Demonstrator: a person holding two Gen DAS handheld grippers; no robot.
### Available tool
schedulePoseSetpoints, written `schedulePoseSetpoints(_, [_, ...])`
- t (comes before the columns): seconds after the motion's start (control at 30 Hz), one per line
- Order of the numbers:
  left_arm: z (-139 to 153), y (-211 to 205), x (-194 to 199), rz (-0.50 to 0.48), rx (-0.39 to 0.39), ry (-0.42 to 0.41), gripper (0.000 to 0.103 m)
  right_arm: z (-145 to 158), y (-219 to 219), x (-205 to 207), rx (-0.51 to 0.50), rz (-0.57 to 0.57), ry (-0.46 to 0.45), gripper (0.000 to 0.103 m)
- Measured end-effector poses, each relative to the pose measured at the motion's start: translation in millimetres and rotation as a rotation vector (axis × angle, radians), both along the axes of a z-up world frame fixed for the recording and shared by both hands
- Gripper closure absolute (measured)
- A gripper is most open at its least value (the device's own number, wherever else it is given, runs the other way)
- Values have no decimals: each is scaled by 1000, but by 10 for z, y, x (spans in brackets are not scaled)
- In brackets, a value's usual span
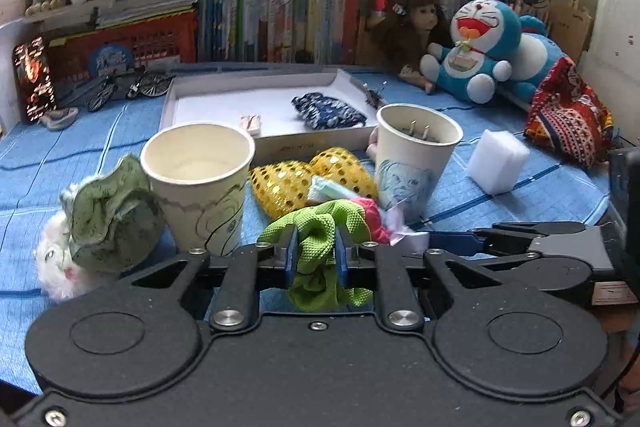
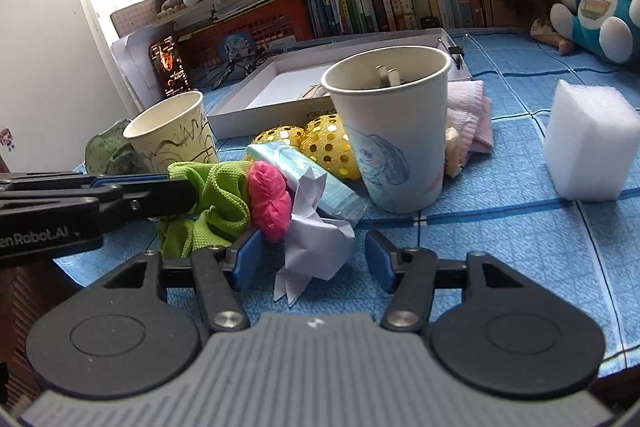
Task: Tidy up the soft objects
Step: 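Grasp the green scrunchie with the left tool while the right tool grasps the white crumpled paper, then lift the scrunchie and white paper and carry both toward the white tray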
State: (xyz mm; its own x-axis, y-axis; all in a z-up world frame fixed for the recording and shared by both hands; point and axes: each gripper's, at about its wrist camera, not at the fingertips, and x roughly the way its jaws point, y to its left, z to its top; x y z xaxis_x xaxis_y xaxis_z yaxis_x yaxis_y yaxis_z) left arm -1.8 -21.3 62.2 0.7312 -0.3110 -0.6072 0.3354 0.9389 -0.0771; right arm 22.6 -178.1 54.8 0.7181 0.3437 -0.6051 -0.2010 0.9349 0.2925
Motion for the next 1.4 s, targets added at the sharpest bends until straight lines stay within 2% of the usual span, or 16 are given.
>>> schedulePoseSetpoints(0.03, [-24, 6, 11, 0, -4, 14, 83, 4, 21, -10, -11, 0, -4, 53])
schedulePoseSetpoints(0.13, [-90, 39, 29, 6, -25, 47, 82, 20, 59, -39, -53, -1, -16, 56])
schedulePoseSetpoints(0.17, [-99, 44, 26, 8, -26, 46, 74, 28, 60, -52, -61, -1, -22, 56])
schedulePoseSetpoints(0.2, [-102, 44, 19, 9, -24, 41, 61, 39, 56, -68, -69, -4, -27, 58])
schedulePoseSetpoints(0.27, [-110, 42, -2, 15, -17, 25, 50, 59, 30, -95, -80, -11, -34, 60])
schedulePoseSetpoints(0.33, [-117, 24, -19, 6, -11, 11, 47, 85, -14, -127, -84, -19, -42, 60])
schedulePoseSetpoints(0.4, [-152, -3, -17, -1, -10, 13, 35, 107, -52, -156, -95, -30, -50, 60])
schedulePoseSetpoints(0.57, [-280, -118, 30, -14, -4, 45, 28, 128, -188, -200, -116, -70, -56, 60])
schedulePoseSetpoints(0.7, [-350, -208, 83, 3, 12, 30, 24, 111, -293, -204, -104, -99, -44, 60])
schedulePoseSetpoints(0.87, [-478, -281, 207, 38, 29, 47, 27, 94, -325, -194, -104, -117, -40, 59])
schedulePoseSetpoints(0.93, [-501, -294, 213, 46, 54, 45, 45, 99, -322, -192, -103, -116, -41, 59])
schedulePoseSetpoints(0.97, [-492, -308, 192, 47, 82, 32, 63, 105, -321, -193, -104, -115, -43, 59])
schedulePoseSetpoints(1.0, [-473, -319, 169, 47, 107, 23, 66, 116, -319, -193, -104, -114, -44, 59])
schedulePoseSetpoints(1.03, [-447, -305, 152, 35, 98, 29, 68, 131, -313, -199, -102, -112, -48, 59])
schedulePoseSetpoints(1.17, [-263, -194, 115, -45, -30, 119, 69, 250, -332, -237, -92, -108, -85, 59])
schedulePoseSetpoints(1.4, [284, -87, 27, -123, -107, 36, 69, 595, -393, -249, -88, -100, -182, 59])
